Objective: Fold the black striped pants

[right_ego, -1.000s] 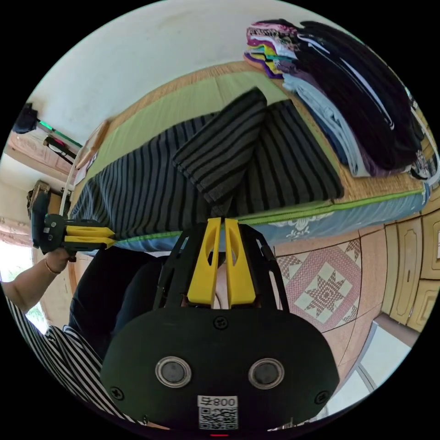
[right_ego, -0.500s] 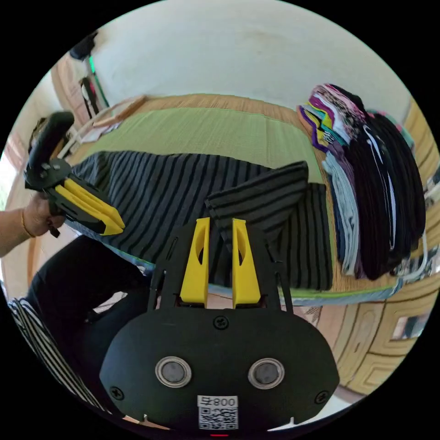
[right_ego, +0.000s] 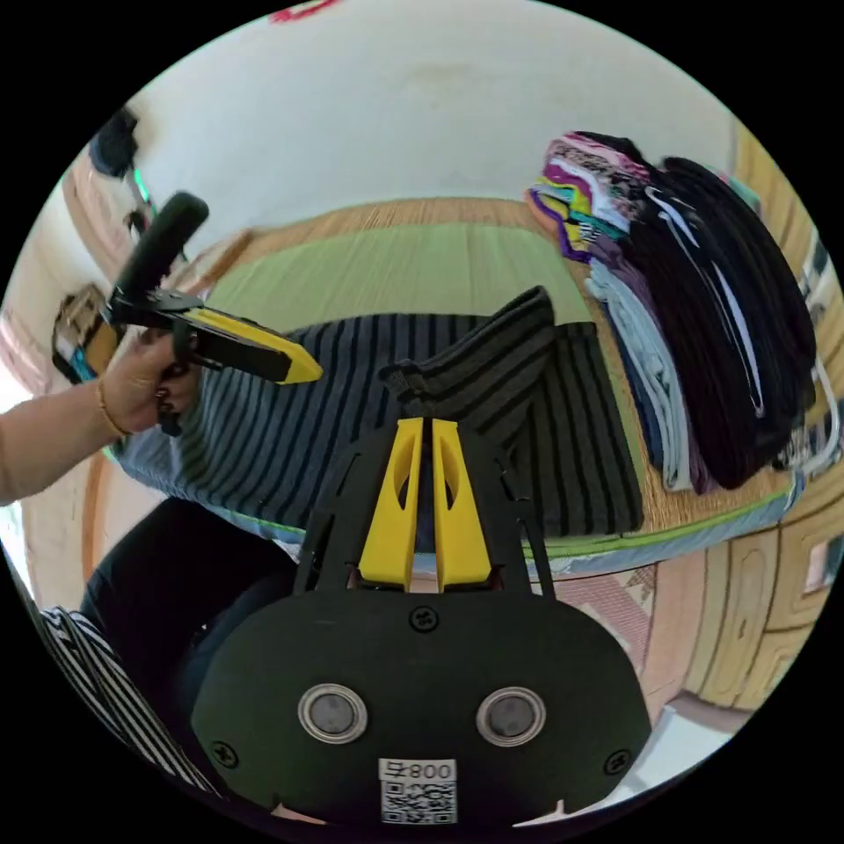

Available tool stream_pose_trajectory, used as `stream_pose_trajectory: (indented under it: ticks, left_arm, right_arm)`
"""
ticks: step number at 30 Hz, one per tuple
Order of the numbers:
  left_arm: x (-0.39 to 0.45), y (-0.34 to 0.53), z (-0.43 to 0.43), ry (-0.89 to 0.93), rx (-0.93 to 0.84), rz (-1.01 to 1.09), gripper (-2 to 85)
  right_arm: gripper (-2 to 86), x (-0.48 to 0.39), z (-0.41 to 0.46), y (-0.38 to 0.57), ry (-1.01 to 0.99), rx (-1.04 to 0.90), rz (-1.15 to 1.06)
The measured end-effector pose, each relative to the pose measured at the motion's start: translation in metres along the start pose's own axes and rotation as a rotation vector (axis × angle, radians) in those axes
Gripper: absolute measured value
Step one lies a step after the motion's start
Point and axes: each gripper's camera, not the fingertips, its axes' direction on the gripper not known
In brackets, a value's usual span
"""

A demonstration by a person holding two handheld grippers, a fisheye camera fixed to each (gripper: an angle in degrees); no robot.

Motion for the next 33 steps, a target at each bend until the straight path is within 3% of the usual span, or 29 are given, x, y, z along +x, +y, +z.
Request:
stream_pose_trajectory:
  ticks: [4,18,24,33]
  left_arm:
    - [0.002,-0.055,0.007,-0.061,-0.02,0.057,4.8]
    - [-0.002,-0.143,0.06,-0.321,-0.278,0.104,3.6]
    - [0.003,-0.145,0.052,-0.328,-0.272,0.176,1.2]
    - [0.001,-0.139,0.014,-0.29,-0.124,0.176,0.6]
  right_arm:
    - [1.7,0.06,-0.02,0.029,-0.094,0.119,0.217]
    - [1.3,0.164,-0.004,0.099,-0.234,0.203,0.547]
    - [1.0,0.181,0.004,0.108,-0.289,0.224,0.59]
    - [0.5,0.188,-0.005,0.101,-0.34,0.308,0.582]
